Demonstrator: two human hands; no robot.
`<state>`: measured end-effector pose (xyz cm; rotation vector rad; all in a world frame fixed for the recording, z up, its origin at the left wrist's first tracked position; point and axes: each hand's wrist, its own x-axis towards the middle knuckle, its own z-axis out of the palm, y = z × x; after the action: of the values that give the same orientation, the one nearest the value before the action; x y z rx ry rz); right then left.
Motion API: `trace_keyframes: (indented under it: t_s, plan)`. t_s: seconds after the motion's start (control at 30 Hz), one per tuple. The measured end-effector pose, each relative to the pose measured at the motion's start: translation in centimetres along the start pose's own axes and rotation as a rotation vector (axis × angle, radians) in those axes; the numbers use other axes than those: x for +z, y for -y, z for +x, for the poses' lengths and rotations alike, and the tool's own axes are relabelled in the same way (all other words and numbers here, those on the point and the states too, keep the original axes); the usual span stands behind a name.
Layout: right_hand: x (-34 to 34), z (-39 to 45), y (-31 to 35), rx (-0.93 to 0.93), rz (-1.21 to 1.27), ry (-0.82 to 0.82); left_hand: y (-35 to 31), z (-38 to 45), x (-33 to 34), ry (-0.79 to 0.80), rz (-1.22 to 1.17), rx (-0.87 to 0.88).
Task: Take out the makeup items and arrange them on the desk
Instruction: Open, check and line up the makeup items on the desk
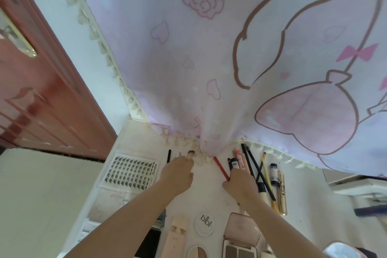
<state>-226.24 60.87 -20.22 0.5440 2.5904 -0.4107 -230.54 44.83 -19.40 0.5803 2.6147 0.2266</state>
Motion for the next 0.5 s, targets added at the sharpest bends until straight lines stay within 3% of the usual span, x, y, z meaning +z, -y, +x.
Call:
trace_keyframes:
  t_s: [0.2,0.33,0.4,0.5]
  plan:
    - [-5.9,-3.7,-1.8,-0.155,0.546,-0.057,-3.9,0.2,-3.1,-0.041,0.023,0.362]
    - [-8.8,-6.1,-3.1,-0.213,0.841,-0.182,-6.2,-0.4,-4.5,-0.101,-0.166,0.430]
    - [-9.8,-6.8,-3.5,-0.226,0.907,-0.233,-7.0,-0.7,-5.5,-0.185,-0.224,0.481]
    - [-10.9,-7.3,-3.6,-0.261,0.820,-0.343,-8.1,-1.3,-7.3,-0.253,-0.176,0.579]
